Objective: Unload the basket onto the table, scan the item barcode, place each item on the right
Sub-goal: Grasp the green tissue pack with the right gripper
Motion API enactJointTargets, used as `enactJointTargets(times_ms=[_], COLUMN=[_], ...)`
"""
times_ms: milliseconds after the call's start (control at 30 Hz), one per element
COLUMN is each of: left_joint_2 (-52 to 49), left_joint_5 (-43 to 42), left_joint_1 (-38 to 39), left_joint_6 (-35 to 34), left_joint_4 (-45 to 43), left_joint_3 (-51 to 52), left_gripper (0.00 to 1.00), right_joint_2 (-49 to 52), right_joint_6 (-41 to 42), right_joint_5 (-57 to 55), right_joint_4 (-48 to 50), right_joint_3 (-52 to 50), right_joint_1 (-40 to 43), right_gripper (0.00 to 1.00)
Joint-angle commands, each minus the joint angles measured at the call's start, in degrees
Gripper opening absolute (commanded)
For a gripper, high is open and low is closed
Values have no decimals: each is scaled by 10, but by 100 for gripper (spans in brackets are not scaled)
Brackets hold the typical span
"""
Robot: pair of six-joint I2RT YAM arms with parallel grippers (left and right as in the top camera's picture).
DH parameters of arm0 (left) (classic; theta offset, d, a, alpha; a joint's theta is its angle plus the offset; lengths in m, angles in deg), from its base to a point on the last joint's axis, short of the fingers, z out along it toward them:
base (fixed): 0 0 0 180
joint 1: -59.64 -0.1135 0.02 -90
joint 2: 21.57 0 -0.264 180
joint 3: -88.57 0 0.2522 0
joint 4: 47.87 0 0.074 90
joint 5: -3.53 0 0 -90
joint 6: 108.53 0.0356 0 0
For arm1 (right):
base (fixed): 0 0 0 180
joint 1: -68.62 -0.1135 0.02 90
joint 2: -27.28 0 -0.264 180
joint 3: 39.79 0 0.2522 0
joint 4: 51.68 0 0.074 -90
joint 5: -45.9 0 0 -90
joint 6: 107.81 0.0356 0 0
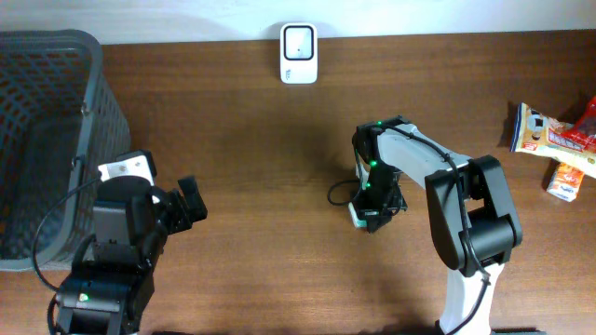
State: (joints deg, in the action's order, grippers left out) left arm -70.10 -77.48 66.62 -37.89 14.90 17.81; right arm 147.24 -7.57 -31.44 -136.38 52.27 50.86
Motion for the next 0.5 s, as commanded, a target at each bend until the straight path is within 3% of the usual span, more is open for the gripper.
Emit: enactJointTargets(times_ms=[0, 200, 267, 333, 367, 400, 467], left_joint_2=[3, 3, 3, 3, 3, 3, 3], left_joint_5=[-2, -2, -2, -2, -2, -2, -2], left_joint_1=[-1, -1, -1, -1, -1, -1, -1], left_joint_6=[-5, -5, -5, -5, -5, -5, -5], left_joint_4=[-1, -1, -1, -1, -1, -1, -1], left_joint_3=[0, 0, 0, 0, 0, 0, 0], left_gripper=[99, 99, 99, 99, 99, 99, 99], right_joint_2=[-4, -5, -4, -5, -5, -5, -5], right_joint_6=[82, 233, 229, 170, 108, 33, -97], right_joint_5=[-4, 37, 36, 73, 126, 168, 169], right_joint_4=[57, 228, 276, 279, 271, 253, 234], right_joint_3=[-1, 54, 67, 101, 125, 156, 205], right_joint_1=[3, 73, 97, 133, 150, 170, 205], right_gripper=[4, 4, 5, 11, 19, 37, 61])
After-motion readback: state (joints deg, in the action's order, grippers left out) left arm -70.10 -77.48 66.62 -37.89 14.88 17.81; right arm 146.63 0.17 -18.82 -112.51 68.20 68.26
